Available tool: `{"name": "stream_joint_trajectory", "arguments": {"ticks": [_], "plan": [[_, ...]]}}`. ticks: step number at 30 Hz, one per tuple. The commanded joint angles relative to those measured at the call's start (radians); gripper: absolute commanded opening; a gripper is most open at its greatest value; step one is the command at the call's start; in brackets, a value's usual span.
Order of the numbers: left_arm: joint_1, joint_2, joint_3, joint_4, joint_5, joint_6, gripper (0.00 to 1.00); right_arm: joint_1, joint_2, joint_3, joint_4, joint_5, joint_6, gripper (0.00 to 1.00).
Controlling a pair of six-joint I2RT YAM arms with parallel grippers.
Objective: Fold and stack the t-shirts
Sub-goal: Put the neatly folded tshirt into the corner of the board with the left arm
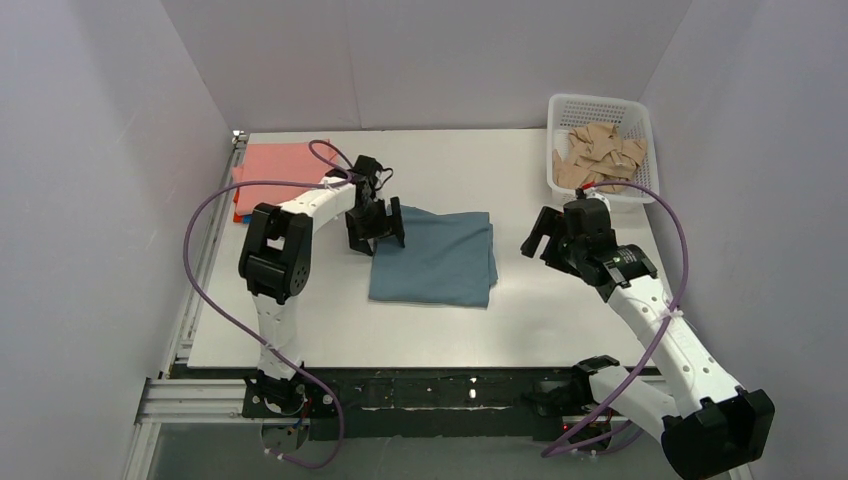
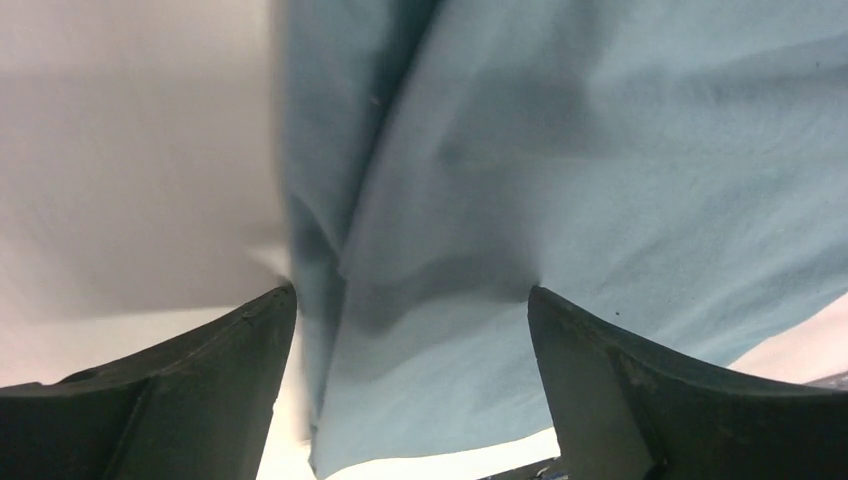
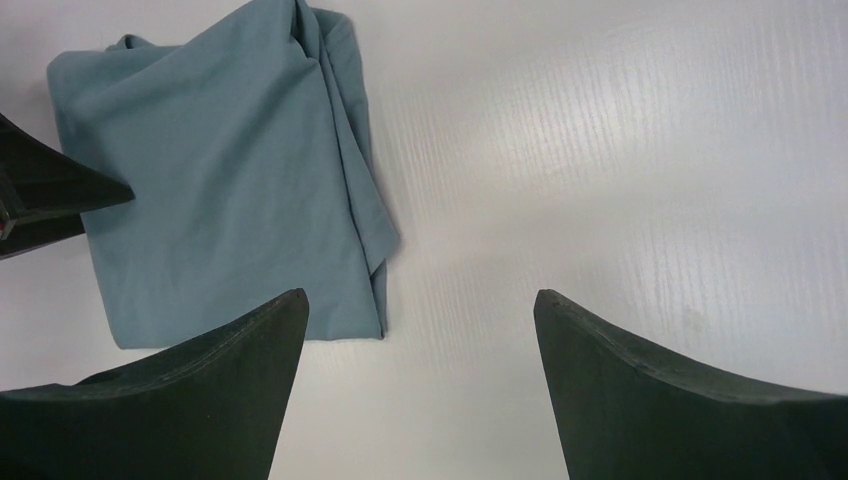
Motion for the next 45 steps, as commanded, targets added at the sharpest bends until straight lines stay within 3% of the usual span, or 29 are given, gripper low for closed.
{"name": "stream_joint_trajectory", "arguments": {"ticks": [1, 4, 7, 12, 13, 17, 22, 26, 33, 39, 45], "plan": [[-0.092, 0.043, -0.084, -0.073, -0.071, -0.049, 0.81, -0.01, 0.01, -0.032, 0.062, 0.02, -0.003, 0.91], [-0.128, 0.055, -0.106, -0.072, -0.16, -0.075, 0.66, -0.012, 0.029, -0.043, 0.067, 0.014, -0.004, 0.91], [-0.146, 0.086, -0.087, -0.083, -0.212, -0.091, 0.37, -0.014, 0.047, -0.045, 0.072, 0.004, -0.013, 0.91], [-0.16, 0.161, 0.018, -0.188, -0.356, -0.114, 0.03, -0.018, 0.058, -0.055, 0.09, -0.013, -0.026, 0.91], [-0.16, 0.174, 0.039, -0.212, -0.375, -0.123, 0.0, -0.019, 0.058, -0.058, 0.096, -0.013, -0.027, 0.91], [-0.161, 0.199, 0.141, -0.312, -0.479, -0.114, 0.0, -0.022, 0.058, -0.059, 0.11, -0.02, -0.049, 0.91], [-0.16, 0.194, 0.31, -0.385, -0.677, 0.001, 0.0, -0.023, 0.065, -0.058, 0.129, -0.031, -0.082, 0.91], [-0.156, 0.195, 0.403, -0.369, -0.739, 0.113, 0.0, -0.025, 0.066, -0.059, 0.139, -0.04, -0.101, 0.91], [-0.144, 0.192, 0.474, -0.265, -0.98, 0.197, 0.0, -0.026, 0.069, -0.061, 0.177, -0.069, -0.154, 0.91], [-0.077, 0.225, 0.605, -0.29, -0.952, 0.189, 0.0, -0.025, 0.083, -0.046, 0.188, -0.079, -0.192, 0.91], [-0.028, 0.25, 0.715, -0.283, -1.032, 0.255, 0.0, -0.027, 0.087, -0.04, 0.185, -0.073, -0.195, 0.9]]}}
